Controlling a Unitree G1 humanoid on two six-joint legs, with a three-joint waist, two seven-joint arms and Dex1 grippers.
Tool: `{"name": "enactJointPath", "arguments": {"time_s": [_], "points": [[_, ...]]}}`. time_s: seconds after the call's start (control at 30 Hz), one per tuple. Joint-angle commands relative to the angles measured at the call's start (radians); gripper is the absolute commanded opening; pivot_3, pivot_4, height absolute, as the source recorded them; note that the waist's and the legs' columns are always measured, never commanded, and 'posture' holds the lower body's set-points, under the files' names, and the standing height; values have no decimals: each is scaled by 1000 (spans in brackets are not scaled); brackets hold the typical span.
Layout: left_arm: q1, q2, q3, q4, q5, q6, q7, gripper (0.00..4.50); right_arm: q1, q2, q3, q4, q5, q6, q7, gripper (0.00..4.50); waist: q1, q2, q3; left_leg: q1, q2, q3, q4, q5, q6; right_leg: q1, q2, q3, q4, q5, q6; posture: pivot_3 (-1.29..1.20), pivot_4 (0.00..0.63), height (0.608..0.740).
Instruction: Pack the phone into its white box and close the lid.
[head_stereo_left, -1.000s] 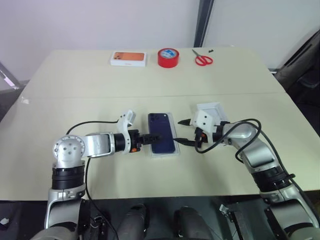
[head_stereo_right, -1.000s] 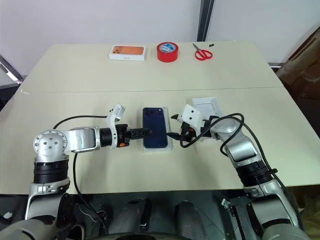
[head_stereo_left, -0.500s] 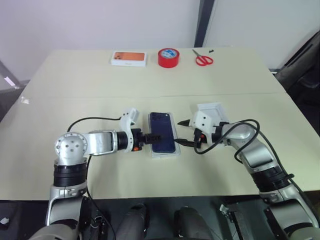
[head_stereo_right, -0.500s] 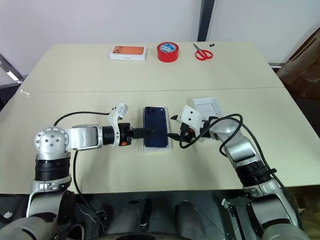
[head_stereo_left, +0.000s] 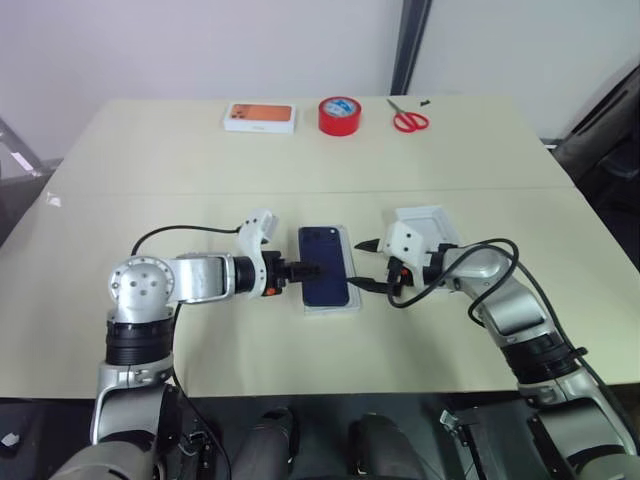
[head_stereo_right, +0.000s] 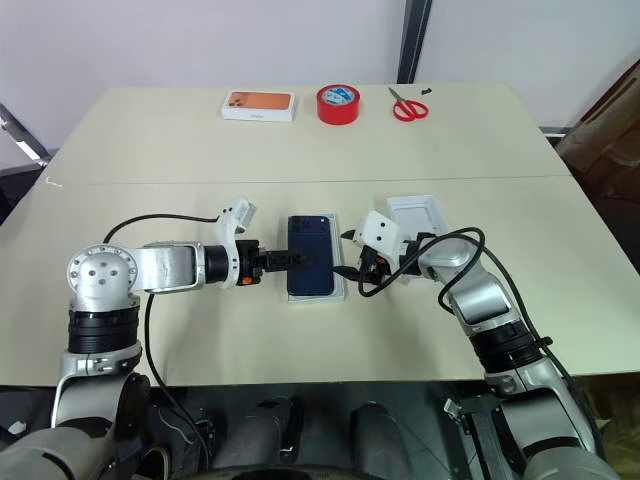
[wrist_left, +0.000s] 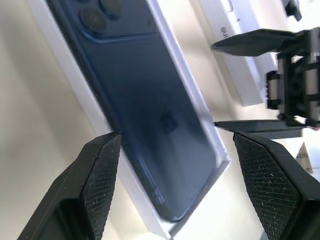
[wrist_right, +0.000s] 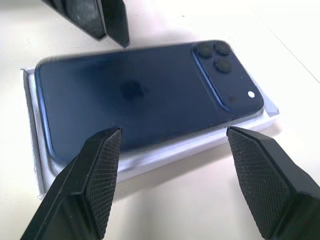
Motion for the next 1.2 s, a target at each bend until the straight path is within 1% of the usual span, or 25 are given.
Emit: {"name": "enactJointPath", "arguments": {"time_s": [0.03,0.23,0.3,0.4,0.47,0.5,0.6,0.63,0.67,0.7,0.73,0.77,0.83,0.93,1.0,1.2], "points": [[-3,4,1,-21,10,-4,0,3754,-22,7,-10,-10,2,-13,-4,3528,0,0,0,0,0,0,0,0,0,0,0,0,0,0,0,0,150,734],[1,29,1,-45,56,-2,-36,3754,-19,3,-15,-14,0,-11,-5,3528,0,0,0,0,0,0,0,0,0,0,0,0,0,0,0,0,150,734],[7,42,26,-71,26,-9,-70,3754,-15,-1,-19,-15,3,-8,-4,3528,0,0,0,0,0,0,0,0,0,0,0,0,0,0,0,0,150,734],[22,77,47,-99,37,-27,-106,3754,-13,-6,-29,-17,20,11,6,3528,0,0,0,0,0,0,0,0,0,0,0,0,0,0,0,0,150,734],[35,112,61,-92,74,-44,-124,3245,-16,-10,-42,-9,25,23,0,2974,-1,0,0,0,0,0,0,0,0,0,0,0,0,0,0,0,150,734],[43,128,69,-83,90,-54,-133,2942,-17,-14,-45,-5,22,18,-2,2627,-1,0,0,0,0,0,0,0,0,0,0,0,0,0,0,0,150,734],[70,183,42,-88,184,-106,-189,1548,-30,-17,-55,19,10,2,-20,1237,0,0,0,0,0,0,-1,0,0,0,0,0,0,0,0,0,150,734],[79,181,45,-85,191,-117,-203,985,-34,-15,-55,27,7,-3,-24,641,0,1,0,0,0,0,-1,0,0,0,0,0,0,0,0,0,150,734],[89,173,52,-75,194,-125,-215,489,-39,-14,-52,36,0,-9,-29,147,0,1,0,0,0,0,-1,0,0,0,0,0,0,0,0,0,150,734],[103,175,39,-71,218,-139,-232,63,-42,-13,-42,46,-15,-18,-35,0,2,1,0,0,0,0,-1,0,0,0,0,0,0,0,0,0,150,734],[117,177,19,-66,252,-158,-249,63,-46,-13,-27,61,-39,-37,-46,0,3,1,0,0,0,0,-1,0,0,0,0,0,0,0,0,0,150,734],[127,158,22,-52,262,-167,-252,63,-47,-13,-8,74,-65,-59,-53,0,3,1,0,0,0,0,-1,0,0,0,0,0,0,0,0,0,150,734],[142,146,-29,-57,310,-187,-288,63,-45,-13,26,99,-113,-83,-64,0,2,1,0,0,0,0,0,0,0,0,0,0,-1,0,0,0,150,734],[129,80,-43,-27,336,-201,-295,63,-54,2,40,128,-142,-91,-82,0,4,0,0,0,0,0,0,0,0,0,0,0,-1,0,0,0,150,734],[121,56,-83,-13,380,-217,-316,63,-65,8,52,146,-165,-101,-93,0,2,0,0,0,0,0,0,0,0,0,0,0,0,0,0,0,150,734],[40,-31,-143,69,478,-288,-383,63,-97,19,20,172,-146,-94,-90,0,4,1,0,0,0,0,0,0,0,0,0,0,0,0,0,0,150,734]]}}
